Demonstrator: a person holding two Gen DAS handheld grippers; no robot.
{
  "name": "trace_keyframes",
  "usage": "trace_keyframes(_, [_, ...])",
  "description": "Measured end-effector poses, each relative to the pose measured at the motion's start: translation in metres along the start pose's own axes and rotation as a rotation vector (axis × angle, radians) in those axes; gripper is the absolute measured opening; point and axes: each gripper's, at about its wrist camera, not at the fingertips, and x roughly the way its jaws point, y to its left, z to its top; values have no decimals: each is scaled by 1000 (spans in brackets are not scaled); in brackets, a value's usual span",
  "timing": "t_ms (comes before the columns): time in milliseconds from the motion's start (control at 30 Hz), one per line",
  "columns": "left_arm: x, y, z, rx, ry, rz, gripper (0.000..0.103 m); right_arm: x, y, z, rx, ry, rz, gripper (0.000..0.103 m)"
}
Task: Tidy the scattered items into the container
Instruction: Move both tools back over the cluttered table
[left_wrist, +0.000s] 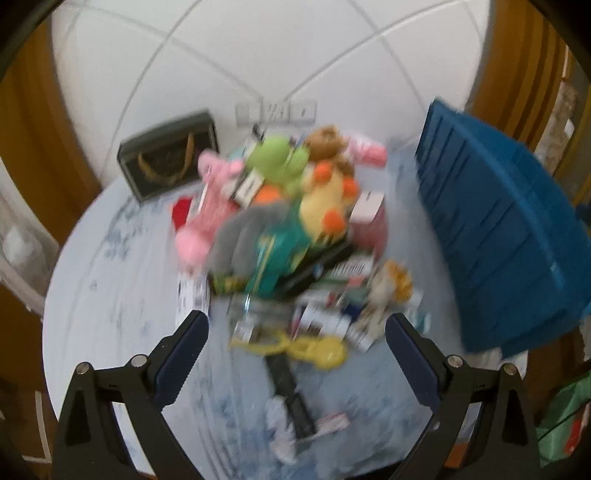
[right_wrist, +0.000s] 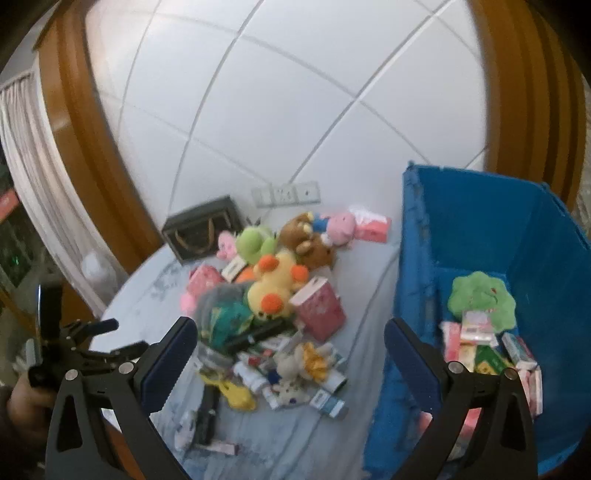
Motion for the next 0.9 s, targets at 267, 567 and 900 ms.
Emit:
trace_keyframes(267, [63,30,-89,50,202,-37,98,54,36,-46,-18,155,-30,103])
trace_keyframes(567, [126,27,-159,136,359,-129,88,133,57,-118,-10,375,-70,103])
trace_keyframes(900, [167,47,-169,125,366,-265,70,217,97,-161,-9,509,-48,103])
